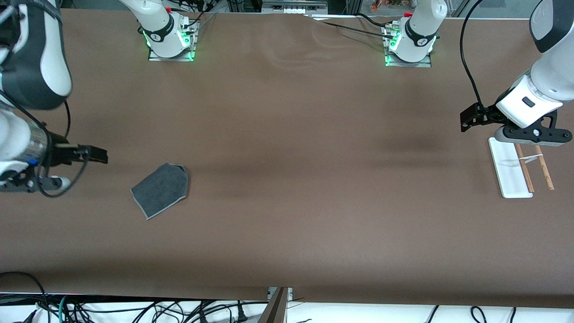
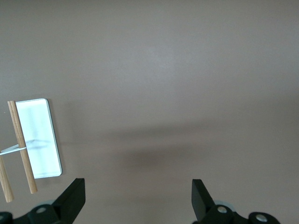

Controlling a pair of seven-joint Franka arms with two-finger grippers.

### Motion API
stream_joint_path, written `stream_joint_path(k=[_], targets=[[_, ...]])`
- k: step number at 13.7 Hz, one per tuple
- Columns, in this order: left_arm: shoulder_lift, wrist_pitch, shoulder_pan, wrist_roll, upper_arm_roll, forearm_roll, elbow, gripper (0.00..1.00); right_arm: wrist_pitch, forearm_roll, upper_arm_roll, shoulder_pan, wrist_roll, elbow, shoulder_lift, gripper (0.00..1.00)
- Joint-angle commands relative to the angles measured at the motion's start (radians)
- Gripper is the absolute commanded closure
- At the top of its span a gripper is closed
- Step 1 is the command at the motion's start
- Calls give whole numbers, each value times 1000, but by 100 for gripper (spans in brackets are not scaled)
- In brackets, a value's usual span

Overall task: Pass towel and hang on rack
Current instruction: 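Move the right gripper down toward the grey towel, then close the right gripper on the grey towel's edge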

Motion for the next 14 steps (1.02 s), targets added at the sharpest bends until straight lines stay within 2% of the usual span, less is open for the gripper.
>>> stream_joint_path(k=[1,8,11,14], targets=[[2,-18,4,-2,-13,-3,12,0,96,-1,1,15,-141,5,85,0],[2,-18,4,-2,-13,-3,12,0,352,5,0,9,-488,5,261,0],[0,-29,6,4,-10,-3,12,0,413,4,0,6,-508,4,312,0],[2,-30,4,4,-10,-3,13,0,488,4,-2,6,-621,4,360,0]])
